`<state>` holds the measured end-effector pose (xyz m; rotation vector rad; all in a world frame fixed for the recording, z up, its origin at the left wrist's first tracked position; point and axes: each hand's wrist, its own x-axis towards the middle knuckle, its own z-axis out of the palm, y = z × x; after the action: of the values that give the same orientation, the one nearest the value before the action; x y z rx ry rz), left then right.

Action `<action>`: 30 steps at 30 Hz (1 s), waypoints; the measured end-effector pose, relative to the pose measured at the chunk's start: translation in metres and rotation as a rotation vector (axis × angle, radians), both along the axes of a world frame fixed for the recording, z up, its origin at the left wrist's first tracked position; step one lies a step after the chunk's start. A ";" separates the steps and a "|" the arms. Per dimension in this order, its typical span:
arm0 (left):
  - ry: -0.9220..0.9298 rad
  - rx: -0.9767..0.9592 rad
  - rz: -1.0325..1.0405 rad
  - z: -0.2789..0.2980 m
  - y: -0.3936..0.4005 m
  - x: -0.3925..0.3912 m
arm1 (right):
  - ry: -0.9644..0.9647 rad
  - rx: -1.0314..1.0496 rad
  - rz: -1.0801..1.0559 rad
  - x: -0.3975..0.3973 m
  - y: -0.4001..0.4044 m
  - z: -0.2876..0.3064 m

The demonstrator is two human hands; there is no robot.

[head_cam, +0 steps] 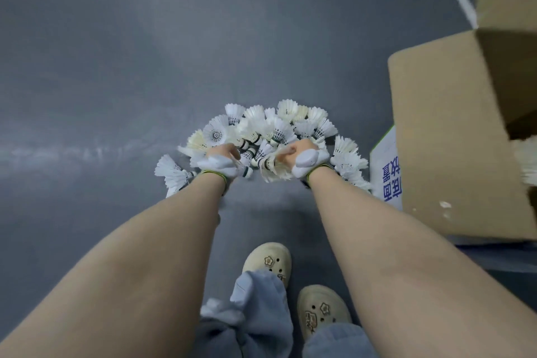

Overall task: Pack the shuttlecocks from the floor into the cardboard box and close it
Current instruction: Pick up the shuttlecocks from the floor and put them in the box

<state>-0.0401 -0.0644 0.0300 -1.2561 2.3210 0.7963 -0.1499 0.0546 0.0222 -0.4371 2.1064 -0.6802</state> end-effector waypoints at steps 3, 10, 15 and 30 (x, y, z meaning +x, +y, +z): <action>0.048 -0.189 -0.042 0.043 0.013 -0.001 | 0.116 -0.040 -0.013 0.003 0.003 0.052; 0.577 -0.131 -0.082 0.139 0.049 0.002 | 0.585 -0.180 -0.049 0.010 0.029 0.166; 0.819 -0.086 -0.204 0.191 0.097 0.004 | 0.770 -0.180 -0.123 0.013 0.082 0.229; 1.066 -0.199 -0.324 0.225 0.242 -0.064 | 1.061 -0.326 -0.458 0.002 0.235 0.270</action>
<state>-0.1045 0.1772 0.2552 -0.4742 3.3630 1.3541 -0.1476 0.2901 0.2921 -0.5740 3.1618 -1.2534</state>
